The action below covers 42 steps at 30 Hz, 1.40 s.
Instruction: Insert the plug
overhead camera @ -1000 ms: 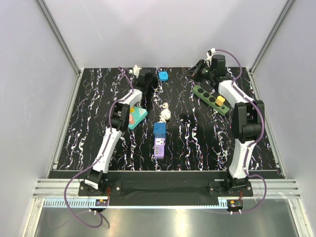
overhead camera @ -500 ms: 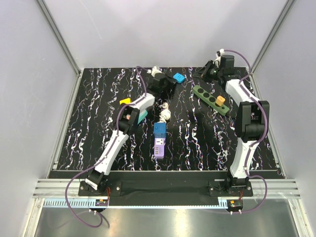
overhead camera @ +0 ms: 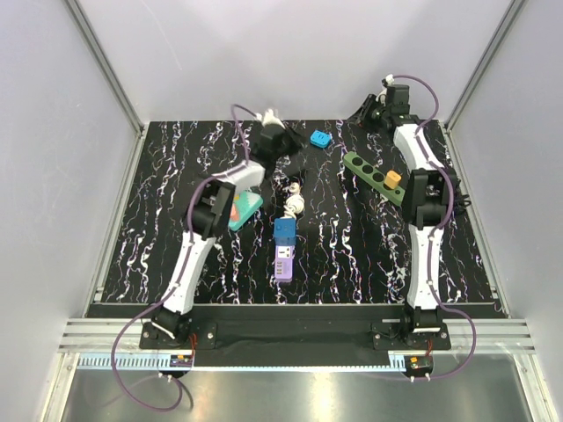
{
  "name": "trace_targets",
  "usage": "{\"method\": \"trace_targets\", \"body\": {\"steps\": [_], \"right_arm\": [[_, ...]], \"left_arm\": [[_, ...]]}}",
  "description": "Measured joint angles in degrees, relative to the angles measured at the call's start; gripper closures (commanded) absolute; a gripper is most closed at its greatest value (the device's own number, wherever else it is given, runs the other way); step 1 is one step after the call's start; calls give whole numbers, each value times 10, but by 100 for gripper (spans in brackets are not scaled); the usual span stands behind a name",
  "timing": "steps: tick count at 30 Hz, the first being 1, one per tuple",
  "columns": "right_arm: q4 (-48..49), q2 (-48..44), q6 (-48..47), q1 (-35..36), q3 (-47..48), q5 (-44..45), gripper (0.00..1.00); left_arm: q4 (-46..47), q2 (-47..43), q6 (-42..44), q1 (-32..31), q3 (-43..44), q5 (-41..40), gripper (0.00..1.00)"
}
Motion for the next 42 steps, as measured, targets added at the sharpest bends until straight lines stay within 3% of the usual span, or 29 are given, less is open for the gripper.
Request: {"method": "trace_targets", "body": {"steps": [7, 11, 19, 35, 42], "right_arm": [[-30, 183, 76, 0, 200, -20, 80], [-19, 261, 116, 1, 264, -24, 82], [36, 315, 172, 13, 297, -27, 79], [85, 339, 179, 50, 309, -36, 77], [107, 328, 160, 50, 275, -89, 76]], "left_arm": [[28, 43, -37, 51, 198, -26, 92], [48, 94, -75, 50, 230, -34, 92], [-10, 184, -92, 50, 216, -50, 92], [-21, 200, -105, 85, 258, -19, 92], [-21, 204, -122, 81, 250, 35, 94]]}}
